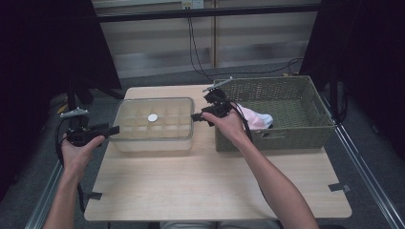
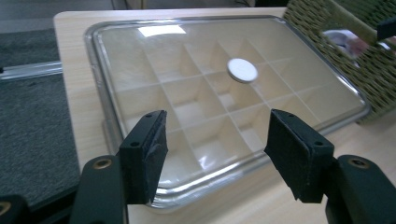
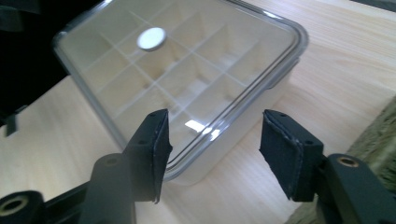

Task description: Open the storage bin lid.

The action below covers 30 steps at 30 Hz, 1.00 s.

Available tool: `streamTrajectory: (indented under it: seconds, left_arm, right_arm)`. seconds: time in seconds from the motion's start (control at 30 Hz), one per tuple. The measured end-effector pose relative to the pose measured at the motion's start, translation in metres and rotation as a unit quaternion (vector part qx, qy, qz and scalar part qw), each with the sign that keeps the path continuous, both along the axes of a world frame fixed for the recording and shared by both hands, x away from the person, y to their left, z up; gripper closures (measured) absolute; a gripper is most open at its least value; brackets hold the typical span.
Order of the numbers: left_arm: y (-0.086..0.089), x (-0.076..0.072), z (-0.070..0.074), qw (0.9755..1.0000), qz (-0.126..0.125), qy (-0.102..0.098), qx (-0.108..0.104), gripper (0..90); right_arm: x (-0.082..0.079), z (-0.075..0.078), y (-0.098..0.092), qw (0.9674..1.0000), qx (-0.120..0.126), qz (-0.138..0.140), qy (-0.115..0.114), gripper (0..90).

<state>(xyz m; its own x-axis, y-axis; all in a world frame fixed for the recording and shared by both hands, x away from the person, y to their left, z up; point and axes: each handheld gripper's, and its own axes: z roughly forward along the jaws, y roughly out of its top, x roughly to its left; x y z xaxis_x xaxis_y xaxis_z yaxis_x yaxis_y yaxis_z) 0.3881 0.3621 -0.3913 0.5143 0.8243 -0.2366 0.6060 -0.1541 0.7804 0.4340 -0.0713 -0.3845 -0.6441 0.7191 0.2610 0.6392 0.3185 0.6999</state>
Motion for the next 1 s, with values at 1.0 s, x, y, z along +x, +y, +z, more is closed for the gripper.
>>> streamTrajectory:
  seconds: [1.0]
  left_arm:
    - [0.022, 0.059, -0.022, 0.997, 0.042, 0.064, -0.006, 29.6]
  right_arm:
    - [0.072, -0.023, 0.03, 0.9957, -0.047, -0.034, 0.073, 38.6]
